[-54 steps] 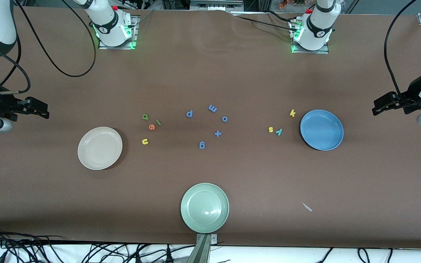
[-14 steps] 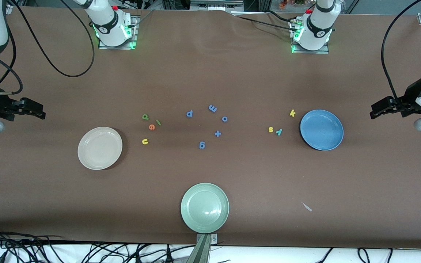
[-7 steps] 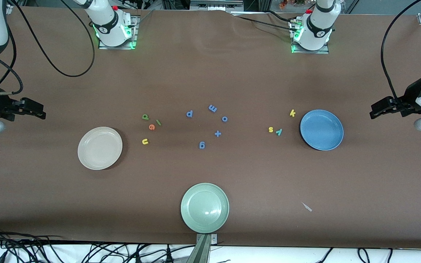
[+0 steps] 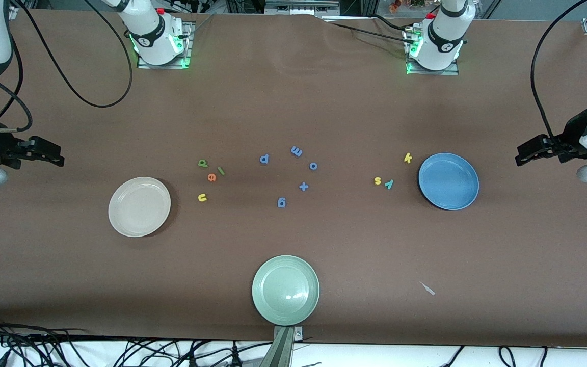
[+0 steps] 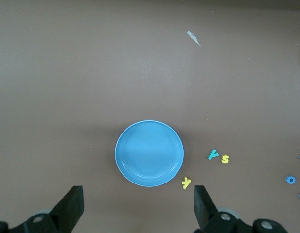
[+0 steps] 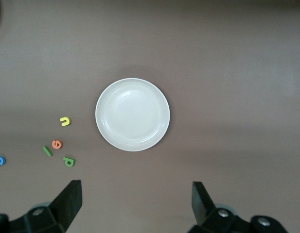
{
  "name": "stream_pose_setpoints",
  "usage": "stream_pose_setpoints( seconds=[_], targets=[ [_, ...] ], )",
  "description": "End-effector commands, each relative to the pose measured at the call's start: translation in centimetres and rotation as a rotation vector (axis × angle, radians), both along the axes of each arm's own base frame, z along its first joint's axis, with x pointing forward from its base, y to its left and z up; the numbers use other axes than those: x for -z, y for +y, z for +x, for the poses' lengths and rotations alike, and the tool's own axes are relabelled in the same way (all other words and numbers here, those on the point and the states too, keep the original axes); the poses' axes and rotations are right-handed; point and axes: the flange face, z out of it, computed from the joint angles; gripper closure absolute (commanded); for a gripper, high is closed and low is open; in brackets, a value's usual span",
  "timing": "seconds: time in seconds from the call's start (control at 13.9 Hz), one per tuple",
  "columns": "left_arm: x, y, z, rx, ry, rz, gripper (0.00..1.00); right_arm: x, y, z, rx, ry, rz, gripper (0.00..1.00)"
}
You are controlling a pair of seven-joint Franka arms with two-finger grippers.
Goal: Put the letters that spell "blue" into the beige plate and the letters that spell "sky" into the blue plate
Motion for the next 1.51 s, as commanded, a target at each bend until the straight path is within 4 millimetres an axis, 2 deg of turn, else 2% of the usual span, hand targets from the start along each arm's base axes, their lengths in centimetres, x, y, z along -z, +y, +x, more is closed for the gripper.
stream_pose_setpoints(
  seconds=[0.0, 0.22, 0.29, 0.43, 0.57, 0.72, 0.79, 0.93, 1.0, 1.15, 1.22, 1.36, 1.44],
  targets=[
    [-0.1, -0.2, -0.3, -0.013, 0.010, -0.003, 0.00, -0.4, 0.1, -0.1, 0.006, -0.009, 0.019, 0.00],
    [1.8, -1.6, -0.2, -0.041, 0.037, -0.017, 0.00, -0.2, 0.1, 0.1, 0.004, -0.006, 0.016, 0.00],
    [3.2, -2.6, 0.3, -0.067, 0.028, -0.019, 0.00, -0.2, 0.2, 0.0, 0.004, -0.006, 0.017, 0.00],
    [7.5, -5.4, 0.3, -0.090, 0.008, -0.024, 0.00, -0.3, 1.0, -0.1, -0.014, -0.001, 0.008, 0.00],
    [12.2, -8.3, 0.0, -0.128, -0.017, -0.034, 0.00, 0.1, 0.8, -0.2, -0.018, 0.013, 0.023, 0.00],
    [16.5, -11.3, -0.4, -0.187, -0.027, -0.036, 0.00, 0.6, 2.6, -0.4, -0.037, 0.037, 0.028, 0.00],
    [18.3, -12.3, -0.4, -0.211, -0.024, -0.041, 0.00, 1.5, 3.7, -0.4, -0.053, 0.044, 0.031, 0.00],
    [22.0, -14.0, -1.6, -0.229, -0.029, -0.052, 0.03, 4.6, 6.3, -0.2, -0.014, 0.052, 0.028, 0.00],
    [24.4, -14.9, -2.7, -0.219, -0.044, -0.055, 0.09, 6.5, 7.2, -0.1, -0.005, 0.045, 0.028, 0.00],
    [28.9, -17.7, -5.3, -0.128, -0.058, -0.027, 0.22, 10.4, 10.1, -0.3, 0.008, 0.046, 0.058, 0.00],
    [31.0, -18.0, -6.0, -0.077, -0.049, 0.006, 0.26, 12.2, 11.5, -0.7, 0.030, 0.049, 0.064, 0.00],
    [34.1, -19.4, -6.8, 0.079, -0.042, 0.091, 0.27, 14.9, 14.8, -1.9, 0.064, 0.042, 0.056, 0.00],
    [35.0, -19.8, -6.9, 0.146, -0.050, 0.125, 0.27, 16.0, 16.0, -2.2, 0.066, 0.036, 0.049, 0.00]
  ],
)
